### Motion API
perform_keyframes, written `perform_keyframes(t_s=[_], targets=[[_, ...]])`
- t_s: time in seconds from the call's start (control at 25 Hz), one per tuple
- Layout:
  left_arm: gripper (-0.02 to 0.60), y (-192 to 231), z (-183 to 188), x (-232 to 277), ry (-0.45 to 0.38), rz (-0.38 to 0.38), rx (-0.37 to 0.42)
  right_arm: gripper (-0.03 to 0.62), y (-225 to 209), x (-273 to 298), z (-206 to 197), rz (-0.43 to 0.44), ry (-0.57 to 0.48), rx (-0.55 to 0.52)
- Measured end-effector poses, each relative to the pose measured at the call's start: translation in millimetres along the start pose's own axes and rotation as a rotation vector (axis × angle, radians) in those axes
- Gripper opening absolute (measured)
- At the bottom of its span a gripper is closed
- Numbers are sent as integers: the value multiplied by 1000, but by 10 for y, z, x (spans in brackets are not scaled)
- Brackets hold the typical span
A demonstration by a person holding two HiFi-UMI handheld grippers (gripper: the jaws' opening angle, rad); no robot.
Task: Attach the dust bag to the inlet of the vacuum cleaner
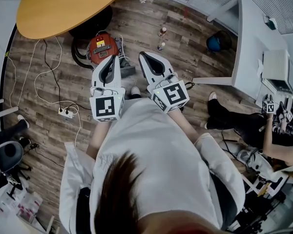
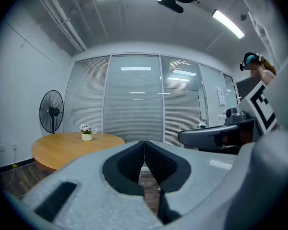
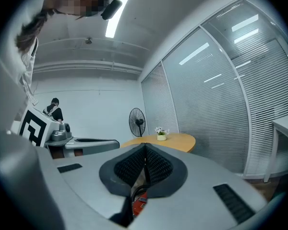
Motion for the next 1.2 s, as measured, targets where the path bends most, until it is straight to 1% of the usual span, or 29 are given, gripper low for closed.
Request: perform_keyframes(t_s=[0.2, 0.44, 0.6, 0.8, 1.2], targets=[[17, -26, -76, -34, 35, 0, -12, 5, -14, -19, -21, 16, 14, 0], [17, -17, -118, -73, 19, 8, 3, 3, 55, 54, -115, 33, 37, -19], [17, -41, -176, -88, 30, 4, -20, 3, 120, 65, -196, 45, 67, -6], [17, -56, -206, -83, 49, 0, -29, 3, 203, 120, -237, 59, 92, 1], [17, 57, -214, -114, 49, 13, -31, 3, 306, 218, -268, 60, 110, -28]])
Point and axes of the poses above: the fingertips, and each gripper's own axes: x forward along the fingers, y to its left, z out of its top, the point moved 1 cm from there along -x, backward along the fingers, and after that the axes turned 8 degrees about -x, right-handed, at the moved point
